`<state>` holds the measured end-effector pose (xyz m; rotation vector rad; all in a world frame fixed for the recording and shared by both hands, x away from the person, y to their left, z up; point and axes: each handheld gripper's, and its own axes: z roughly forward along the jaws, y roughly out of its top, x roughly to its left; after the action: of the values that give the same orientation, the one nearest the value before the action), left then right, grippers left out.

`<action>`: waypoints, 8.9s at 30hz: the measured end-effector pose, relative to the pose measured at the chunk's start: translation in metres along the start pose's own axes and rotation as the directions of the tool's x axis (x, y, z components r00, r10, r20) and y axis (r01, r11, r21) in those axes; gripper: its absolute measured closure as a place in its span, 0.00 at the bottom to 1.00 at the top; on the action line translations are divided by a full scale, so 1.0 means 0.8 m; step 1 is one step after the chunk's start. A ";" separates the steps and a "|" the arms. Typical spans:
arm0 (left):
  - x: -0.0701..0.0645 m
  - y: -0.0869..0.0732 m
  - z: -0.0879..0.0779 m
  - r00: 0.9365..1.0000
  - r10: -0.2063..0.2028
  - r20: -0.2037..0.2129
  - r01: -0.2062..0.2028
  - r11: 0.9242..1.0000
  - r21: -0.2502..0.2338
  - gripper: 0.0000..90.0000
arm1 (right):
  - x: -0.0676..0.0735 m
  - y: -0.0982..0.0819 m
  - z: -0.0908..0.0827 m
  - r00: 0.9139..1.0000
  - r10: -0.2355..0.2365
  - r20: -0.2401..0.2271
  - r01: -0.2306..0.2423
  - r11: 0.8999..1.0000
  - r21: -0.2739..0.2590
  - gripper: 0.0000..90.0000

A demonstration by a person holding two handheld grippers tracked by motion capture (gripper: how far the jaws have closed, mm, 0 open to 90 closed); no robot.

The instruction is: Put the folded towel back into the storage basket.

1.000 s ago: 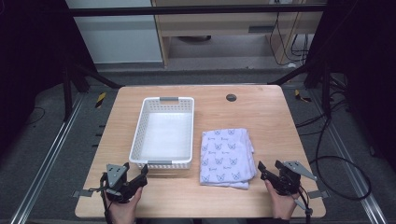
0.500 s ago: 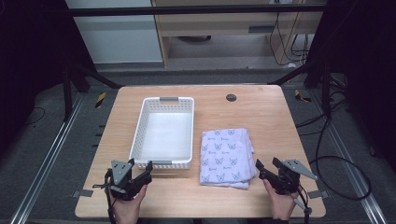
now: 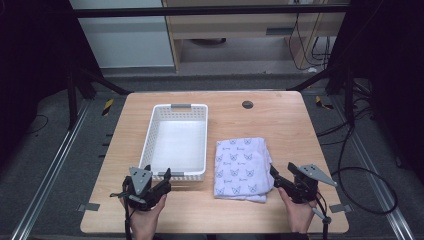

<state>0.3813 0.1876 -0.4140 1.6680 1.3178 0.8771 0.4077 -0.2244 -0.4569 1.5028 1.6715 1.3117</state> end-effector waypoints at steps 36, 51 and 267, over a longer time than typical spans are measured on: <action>-0.076 0.020 0.010 0.981 0.057 0.187 -0.049 0.998 -0.048 0.41 | 0.030 0.056 0.017 0.994 -0.088 -0.070 0.089 0.996 0.010 0.30; -0.116 0.013 0.025 0.962 0.101 0.254 -0.095 0.995 -0.036 0.43 | 0.029 0.059 0.028 0.993 -0.089 -0.075 0.091 0.996 0.019 0.31; -0.089 0.132 -0.017 0.895 0.239 0.377 -0.208 0.970 -0.122 0.90 | 0.093 0.171 0.045 0.979 -0.104 -0.176 0.077 0.985 -0.156 0.83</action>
<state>0.3975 0.1075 -0.3152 1.8414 0.8217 0.6681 0.4804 -0.1558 -0.3323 1.2369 1.6920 1.5278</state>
